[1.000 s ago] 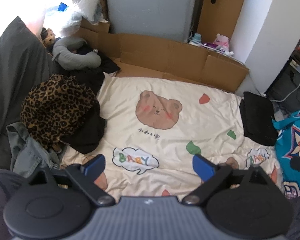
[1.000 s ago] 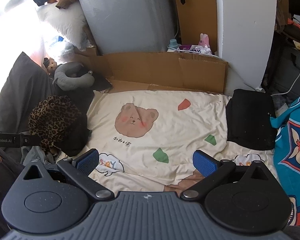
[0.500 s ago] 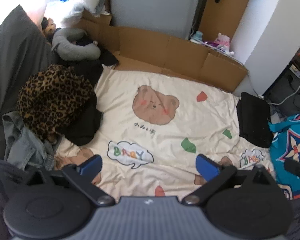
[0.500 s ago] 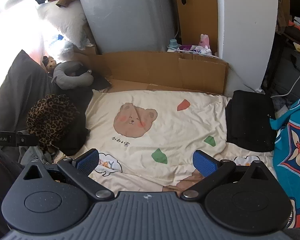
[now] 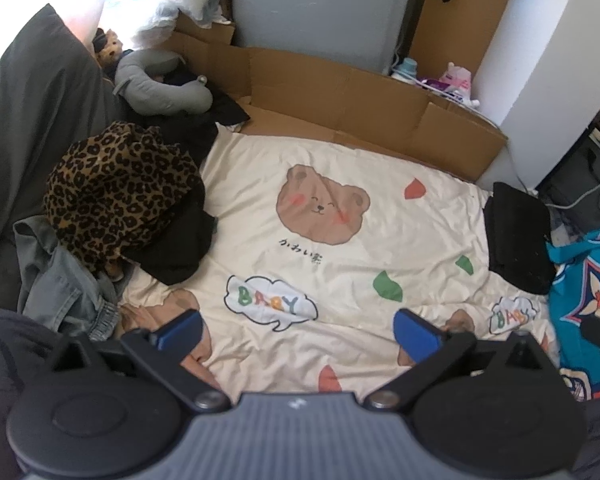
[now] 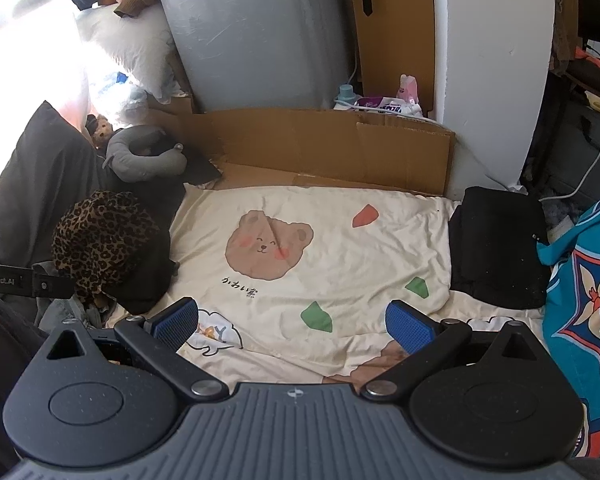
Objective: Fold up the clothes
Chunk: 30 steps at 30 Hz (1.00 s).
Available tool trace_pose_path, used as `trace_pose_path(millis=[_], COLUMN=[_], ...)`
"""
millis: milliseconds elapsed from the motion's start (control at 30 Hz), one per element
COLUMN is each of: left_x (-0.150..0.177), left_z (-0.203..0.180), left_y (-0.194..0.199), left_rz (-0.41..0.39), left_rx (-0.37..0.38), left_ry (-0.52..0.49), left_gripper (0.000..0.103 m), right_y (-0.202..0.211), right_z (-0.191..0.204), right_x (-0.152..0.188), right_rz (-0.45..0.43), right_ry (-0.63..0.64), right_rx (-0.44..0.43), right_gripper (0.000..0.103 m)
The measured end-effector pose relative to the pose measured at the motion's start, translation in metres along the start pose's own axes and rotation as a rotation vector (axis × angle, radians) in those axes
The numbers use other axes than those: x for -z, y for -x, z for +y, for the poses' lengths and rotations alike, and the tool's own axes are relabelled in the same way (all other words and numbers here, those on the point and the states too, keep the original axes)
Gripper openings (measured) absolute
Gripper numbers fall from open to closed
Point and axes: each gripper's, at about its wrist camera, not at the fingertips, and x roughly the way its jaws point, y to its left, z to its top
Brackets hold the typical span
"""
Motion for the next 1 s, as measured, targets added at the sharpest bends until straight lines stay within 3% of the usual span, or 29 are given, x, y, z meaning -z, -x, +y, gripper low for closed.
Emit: trace_pose_path(millis=[1000], left_x=[-0.012], left_z=[0.016], left_y=[-0.001], left_rz=[0.014], left_rx=[-0.007], left_ry=[0.001], left_gripper=[0.102], right_y=[0.003], right_z=[-0.004], right_x=[-0.002], right_rz=[-0.022], right_ry=[-0.022], right_rx=[0.002], right_gripper=[0.103])
